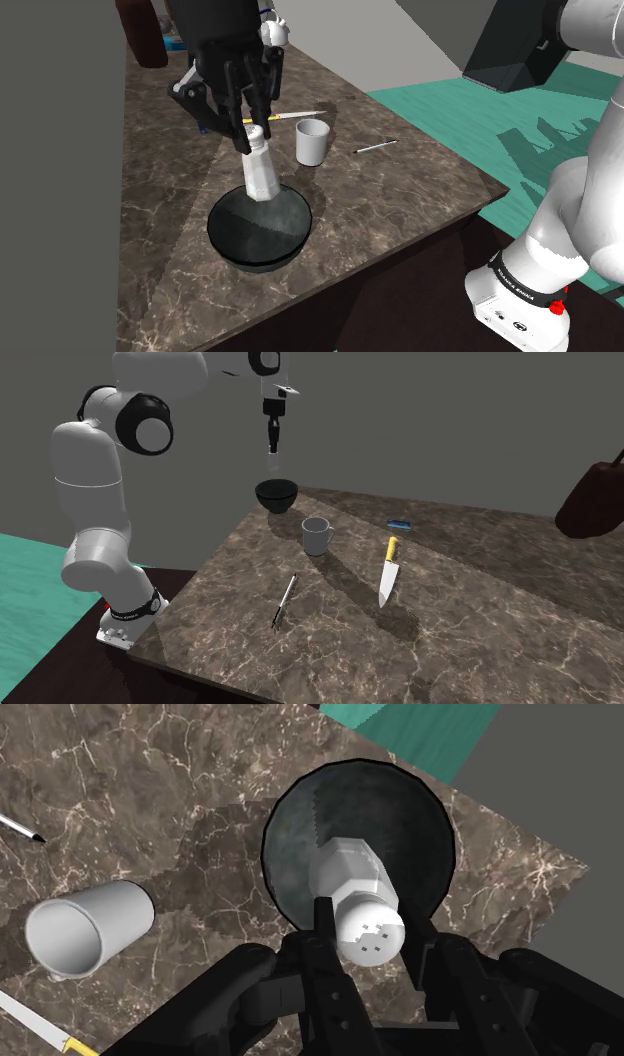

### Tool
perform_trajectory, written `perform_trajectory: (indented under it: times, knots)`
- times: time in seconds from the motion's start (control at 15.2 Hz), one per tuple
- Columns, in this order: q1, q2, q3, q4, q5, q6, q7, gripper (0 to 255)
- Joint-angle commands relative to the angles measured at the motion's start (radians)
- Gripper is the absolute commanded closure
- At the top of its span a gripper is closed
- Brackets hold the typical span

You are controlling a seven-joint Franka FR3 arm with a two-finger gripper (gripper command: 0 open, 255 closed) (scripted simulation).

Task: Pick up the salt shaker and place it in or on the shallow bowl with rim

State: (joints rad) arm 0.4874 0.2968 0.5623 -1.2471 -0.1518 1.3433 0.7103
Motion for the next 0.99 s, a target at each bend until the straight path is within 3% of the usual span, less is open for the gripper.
perform_trajectory:
  times: [0.0, 0.59, 0.92]
  knots:
    - [-0.012, -0.018, -0.001, -0.053, 0.009, 0.037, -0.005, 255]
    - [-0.037, -0.053, -0.005, -0.226, 0.026, 0.179, -0.011, 255]
    - [-0.037, -0.053, -0.005, -0.226, 0.027, 0.179, -0.011, 255]
